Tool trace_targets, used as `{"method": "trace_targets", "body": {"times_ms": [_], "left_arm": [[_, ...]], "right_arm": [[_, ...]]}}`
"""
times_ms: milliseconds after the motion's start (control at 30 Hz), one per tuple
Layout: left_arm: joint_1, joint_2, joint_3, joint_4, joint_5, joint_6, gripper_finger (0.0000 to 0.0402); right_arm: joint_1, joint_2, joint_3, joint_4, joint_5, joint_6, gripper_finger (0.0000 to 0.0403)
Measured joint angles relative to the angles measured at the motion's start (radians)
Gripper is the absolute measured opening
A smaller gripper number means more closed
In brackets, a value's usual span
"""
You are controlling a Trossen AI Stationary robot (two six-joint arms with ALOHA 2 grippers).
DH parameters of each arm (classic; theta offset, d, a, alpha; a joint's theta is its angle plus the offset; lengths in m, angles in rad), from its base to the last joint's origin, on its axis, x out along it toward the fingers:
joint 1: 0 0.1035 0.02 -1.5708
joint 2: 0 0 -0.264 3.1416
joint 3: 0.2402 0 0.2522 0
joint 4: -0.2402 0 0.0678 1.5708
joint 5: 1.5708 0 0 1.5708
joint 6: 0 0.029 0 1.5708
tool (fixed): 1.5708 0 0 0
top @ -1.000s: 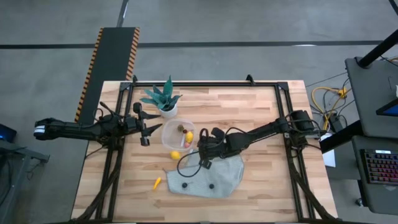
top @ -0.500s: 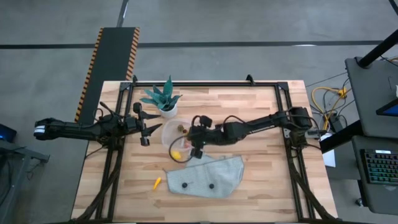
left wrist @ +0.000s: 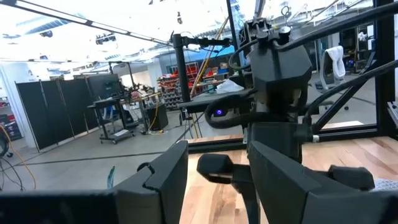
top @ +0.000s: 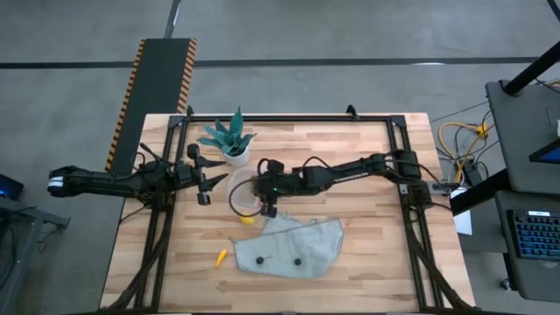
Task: Pick and placing Produce into tupperware
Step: Put the red strawberry into the container
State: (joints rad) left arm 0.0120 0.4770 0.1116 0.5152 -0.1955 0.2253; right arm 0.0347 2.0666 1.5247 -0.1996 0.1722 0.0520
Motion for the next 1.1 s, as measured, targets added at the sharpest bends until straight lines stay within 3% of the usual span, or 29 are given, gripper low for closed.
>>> {"method": "trace_targets", "body": {"times_ms": [467,1100], "left_arm": [[0.0,0.0,0.0,0.0,0.0,0.001,0.0157],[0.0,0.0,0.0,0.0,0.0,0.0,0.0157]], "right_arm": [[-0.017,0.143,0.18,-0.149,-0.041,-0.048,0.012],[-0.015,0.137,0.176,-0.163,-0.041,-0.035,0.015]]}}
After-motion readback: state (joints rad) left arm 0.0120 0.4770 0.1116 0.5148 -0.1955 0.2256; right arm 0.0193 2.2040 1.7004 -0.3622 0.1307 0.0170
